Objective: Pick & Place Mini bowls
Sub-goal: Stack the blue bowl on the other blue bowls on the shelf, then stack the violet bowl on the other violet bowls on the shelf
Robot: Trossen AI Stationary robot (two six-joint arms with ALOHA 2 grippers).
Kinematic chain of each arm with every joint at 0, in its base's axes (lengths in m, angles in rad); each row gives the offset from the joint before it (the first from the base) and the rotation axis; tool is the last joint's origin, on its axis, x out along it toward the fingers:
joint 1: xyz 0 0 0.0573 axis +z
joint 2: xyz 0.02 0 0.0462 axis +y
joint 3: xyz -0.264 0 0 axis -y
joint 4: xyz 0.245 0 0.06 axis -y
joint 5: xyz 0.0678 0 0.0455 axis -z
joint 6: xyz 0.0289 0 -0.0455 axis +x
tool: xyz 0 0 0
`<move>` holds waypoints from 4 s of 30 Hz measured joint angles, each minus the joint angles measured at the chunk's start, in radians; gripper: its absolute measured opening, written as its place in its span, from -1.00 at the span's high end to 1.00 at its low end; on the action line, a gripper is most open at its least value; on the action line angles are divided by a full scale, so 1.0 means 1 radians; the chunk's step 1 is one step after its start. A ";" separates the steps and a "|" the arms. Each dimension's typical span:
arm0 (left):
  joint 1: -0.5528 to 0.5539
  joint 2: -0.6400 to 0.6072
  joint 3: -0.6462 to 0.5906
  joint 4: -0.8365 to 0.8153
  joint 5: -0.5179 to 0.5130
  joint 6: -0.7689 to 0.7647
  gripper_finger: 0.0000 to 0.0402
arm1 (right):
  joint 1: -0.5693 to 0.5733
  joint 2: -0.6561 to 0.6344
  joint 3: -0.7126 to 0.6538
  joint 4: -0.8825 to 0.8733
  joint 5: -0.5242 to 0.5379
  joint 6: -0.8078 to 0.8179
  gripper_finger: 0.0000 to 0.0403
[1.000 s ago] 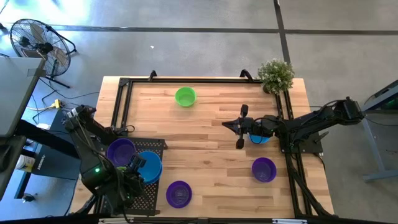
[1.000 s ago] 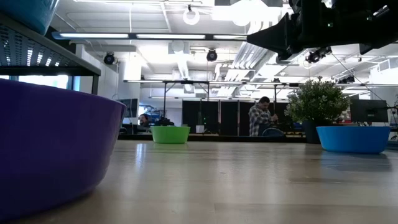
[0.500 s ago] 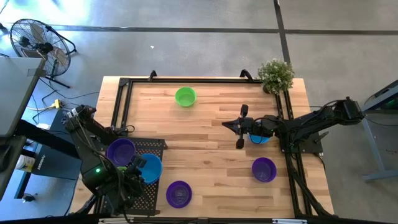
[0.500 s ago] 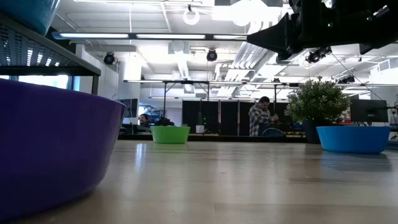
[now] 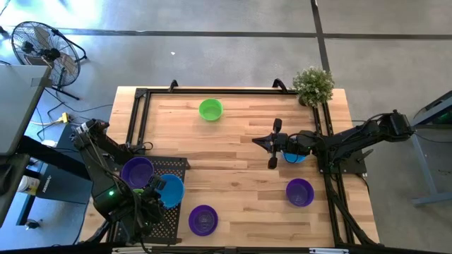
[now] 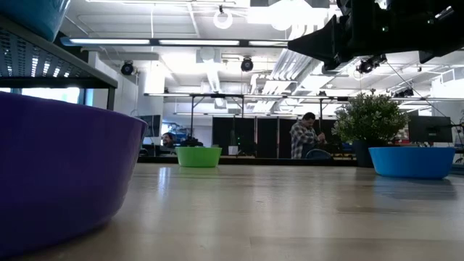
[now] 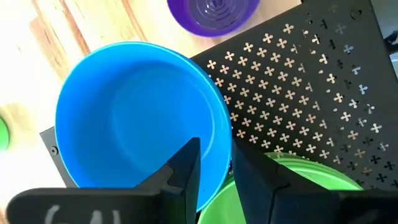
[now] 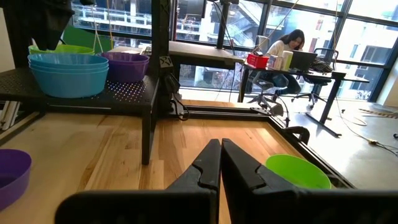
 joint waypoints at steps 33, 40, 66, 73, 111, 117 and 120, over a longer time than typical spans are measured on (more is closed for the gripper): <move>0.680 -0.402 -0.623 1.210 0.119 0.873 0.99 | 0.000 0.000 0.000 -0.048 -0.138 0.016 0.99; 0.878 -0.445 -0.913 1.734 0.254 0.862 0.99 | 0.008 -0.013 0.058 -0.248 -0.111 0.026 1.00; 0.968 -0.949 -1.025 1.445 0.333 0.827 0.99 | 0.465 0.078 0.662 -1.566 0.370 0.514 0.99; 0.968 -0.990 -1.058 1.411 0.344 0.867 0.99 | 0.484 0.225 0.811 -1.726 0.333 0.552 0.99; 0.969 -1.143 -1.160 1.338 0.295 0.900 0.99 | 0.675 0.061 0.499 -2.081 -0.074 1.489 0.12; 0.969 -1.142 -1.160 1.327 0.295 0.904 0.99 | 0.599 -0.127 0.264 -1.852 -0.073 1.462 0.12; 0.969 -1.142 -1.160 1.324 0.296 0.903 0.99 | 0.566 -0.170 0.173 -1.733 -0.095 1.438 0.12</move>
